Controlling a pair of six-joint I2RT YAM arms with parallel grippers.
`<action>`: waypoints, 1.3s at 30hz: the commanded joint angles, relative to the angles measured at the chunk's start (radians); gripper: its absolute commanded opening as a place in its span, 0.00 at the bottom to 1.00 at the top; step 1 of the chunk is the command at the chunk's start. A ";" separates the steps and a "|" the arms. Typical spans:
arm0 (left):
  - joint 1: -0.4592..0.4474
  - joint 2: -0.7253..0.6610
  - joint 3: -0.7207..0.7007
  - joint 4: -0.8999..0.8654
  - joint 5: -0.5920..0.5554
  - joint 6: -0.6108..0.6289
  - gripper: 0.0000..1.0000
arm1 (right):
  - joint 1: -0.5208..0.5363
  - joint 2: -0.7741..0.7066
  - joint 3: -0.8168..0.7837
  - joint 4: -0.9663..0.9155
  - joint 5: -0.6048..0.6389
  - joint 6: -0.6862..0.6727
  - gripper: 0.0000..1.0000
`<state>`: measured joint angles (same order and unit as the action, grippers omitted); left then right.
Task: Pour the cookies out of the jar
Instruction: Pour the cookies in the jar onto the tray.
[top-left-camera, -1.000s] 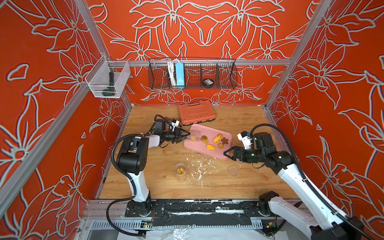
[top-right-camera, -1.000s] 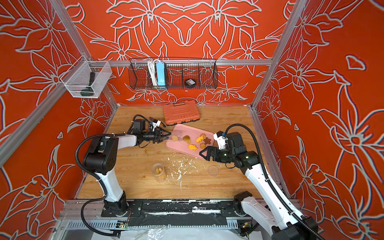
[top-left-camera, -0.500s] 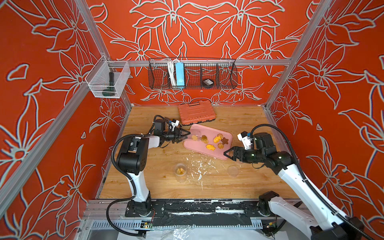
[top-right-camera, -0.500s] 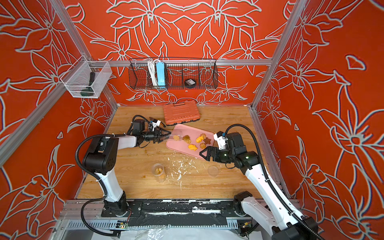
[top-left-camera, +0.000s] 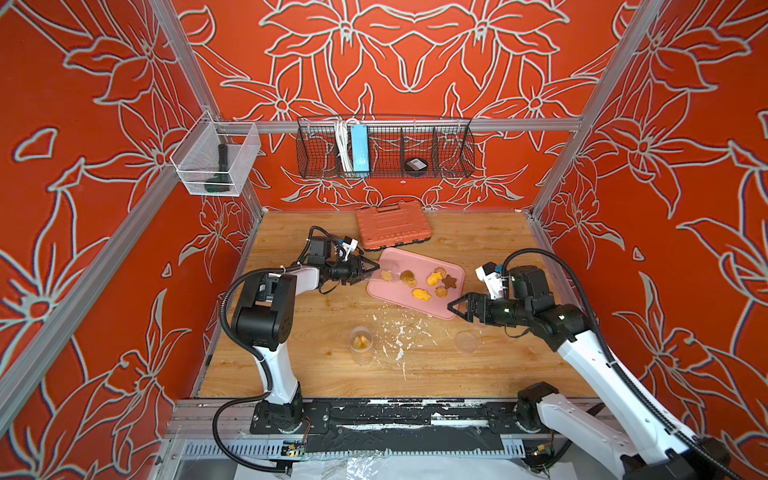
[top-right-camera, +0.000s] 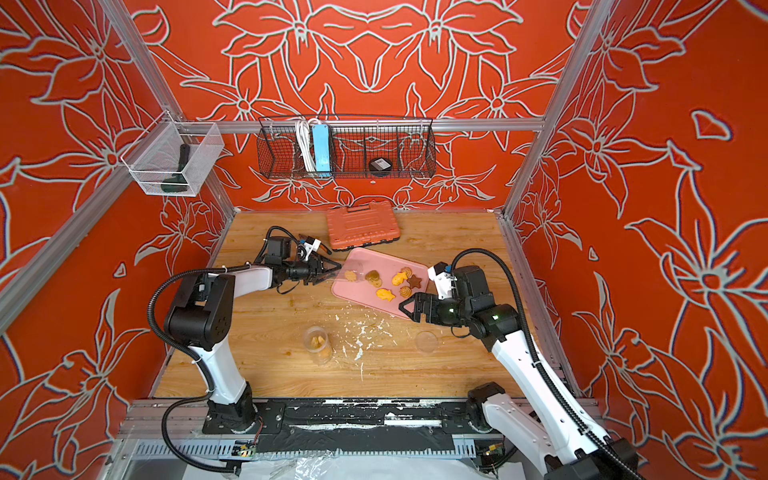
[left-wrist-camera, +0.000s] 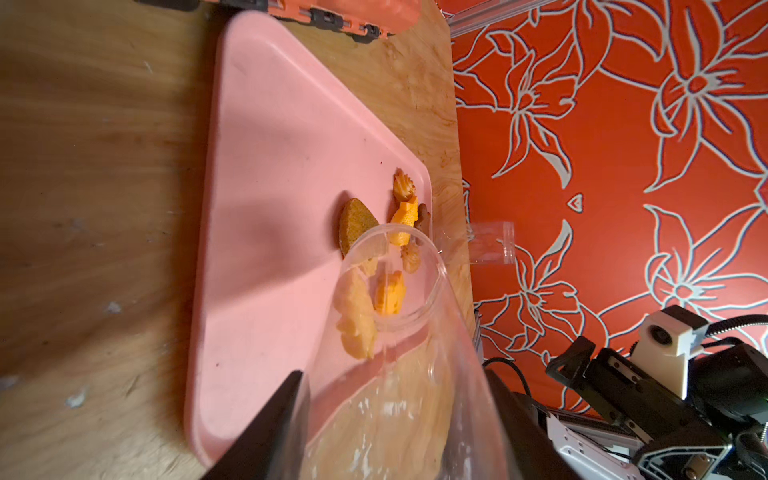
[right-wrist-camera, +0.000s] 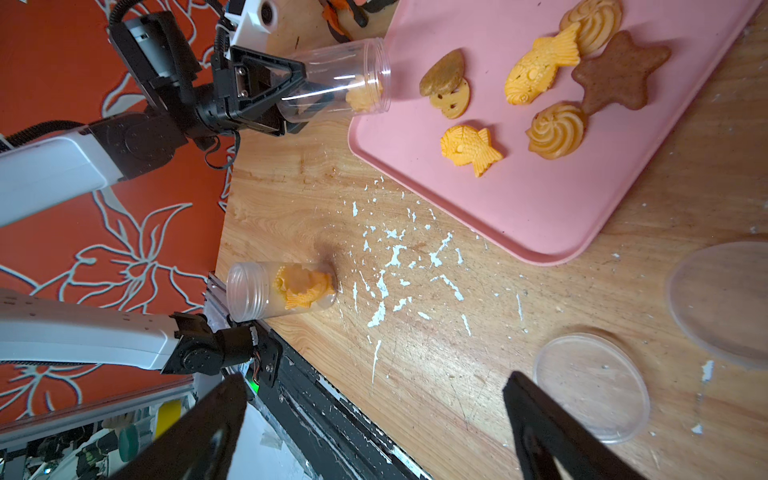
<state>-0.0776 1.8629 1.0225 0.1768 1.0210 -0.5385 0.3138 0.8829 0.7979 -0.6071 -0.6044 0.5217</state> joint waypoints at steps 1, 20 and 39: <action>0.004 -0.031 -0.031 0.121 0.074 -0.075 0.58 | -0.004 -0.033 -0.041 0.106 -0.075 0.063 0.99; 0.004 -0.074 0.036 -0.112 -0.070 0.089 0.58 | -0.007 -0.128 -0.111 0.297 -0.133 0.220 0.99; 0.009 -0.047 -0.022 0.072 0.060 -0.043 0.59 | -0.007 -0.125 -0.087 0.229 -0.126 0.218 0.99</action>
<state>-0.0731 1.8263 1.0004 0.2337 1.0595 -0.5858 0.3134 0.7662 0.6975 -0.3641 -0.7311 0.7368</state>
